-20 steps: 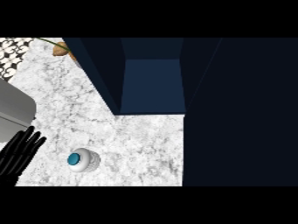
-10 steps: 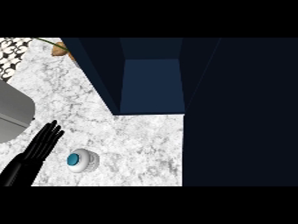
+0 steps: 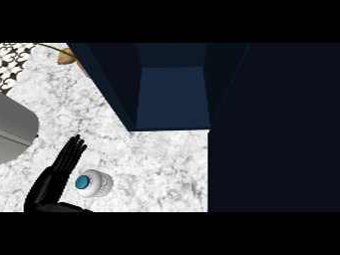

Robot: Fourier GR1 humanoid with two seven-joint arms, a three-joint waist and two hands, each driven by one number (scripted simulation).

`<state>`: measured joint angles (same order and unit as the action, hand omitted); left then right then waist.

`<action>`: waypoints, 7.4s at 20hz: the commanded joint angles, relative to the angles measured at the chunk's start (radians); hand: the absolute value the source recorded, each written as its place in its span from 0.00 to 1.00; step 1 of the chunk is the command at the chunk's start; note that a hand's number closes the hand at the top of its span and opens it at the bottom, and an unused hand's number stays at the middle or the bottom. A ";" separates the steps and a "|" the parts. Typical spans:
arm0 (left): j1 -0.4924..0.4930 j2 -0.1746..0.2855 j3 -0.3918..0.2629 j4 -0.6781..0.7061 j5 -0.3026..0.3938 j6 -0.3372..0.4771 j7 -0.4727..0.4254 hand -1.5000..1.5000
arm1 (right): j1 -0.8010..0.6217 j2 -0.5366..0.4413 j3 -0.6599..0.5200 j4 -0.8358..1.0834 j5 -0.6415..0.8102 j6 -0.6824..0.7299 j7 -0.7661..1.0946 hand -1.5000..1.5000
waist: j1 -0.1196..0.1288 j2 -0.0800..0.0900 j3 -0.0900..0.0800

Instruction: Pick up the bottled water, place it into the cabinet and close the cabinet

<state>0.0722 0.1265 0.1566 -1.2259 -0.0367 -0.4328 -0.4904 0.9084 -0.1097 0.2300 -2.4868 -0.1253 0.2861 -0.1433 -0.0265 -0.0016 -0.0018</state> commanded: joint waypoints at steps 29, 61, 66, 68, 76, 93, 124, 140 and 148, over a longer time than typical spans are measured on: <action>-0.255 -0.097 0.035 0.674 0.076 -0.017 -0.345 1.00 | 0.078 -0.003 -0.027 -0.065 0.000 0.029 -0.047 0.00 | 0.008 0.002 0.000; -0.401 -0.127 -0.516 0.127 0.452 0.777 -0.019 1.00 | 0.081 0.008 -0.043 -0.033 -0.056 0.047 -0.050 0.00 | 0.015 -0.001 0.002; -0.530 -0.127 -0.558 0.174 0.506 0.866 0.030 1.00 | 0.113 -0.001 -0.069 -0.039 -0.067 0.081 -0.084 0.00 | 0.003 0.000 0.002; -0.612 -0.127 -0.572 0.211 0.530 0.930 0.055 1.00 | 0.031 -0.012 -0.112 0.004 -0.092 0.082 -0.067 0.00 | 0.005 0.003 0.002; -0.911 -0.127 -0.568 0.406 0.581 1.094 0.188 1.00 | 0.019 0.002 -0.127 0.027 -0.086 0.097 -0.087 0.00 | -0.017 0.007 0.002; -1.117 -0.119 -0.401 0.954 0.557 1.116 0.035 1.00 | 0.032 -0.002 -0.176 0.009 -0.134 0.144 -0.097 0.00 | -0.056 0.028 0.000; -1.242 -0.081 -0.301 1.022 0.556 0.824 -0.210 0.00 | 0.012 -0.030 -0.181 -0.006 -0.167 0.194 -0.058 0.00 | -0.029 0.021 0.000; -0.987 -0.126 -0.490 0.646 0.649 0.867 -0.126 0.00 | 0.086 0.021 -0.093 -0.056 -0.101 0.166 -0.025 0.00 | 0.003 -0.008 0.001; -0.769 -0.127 -0.622 0.306 0.693 0.773 -0.083 0.00 | 0.101 0.024 -0.072 -0.072 -0.071 0.139 -0.022 0.00 | 0.028 -0.011 0.001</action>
<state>-0.7749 0.0003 -0.4153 -0.7733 0.6402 0.3631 -0.6071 0.9486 -0.0813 0.1483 -2.4196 -0.1984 0.4385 -0.2140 -0.0052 -0.0102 -0.0008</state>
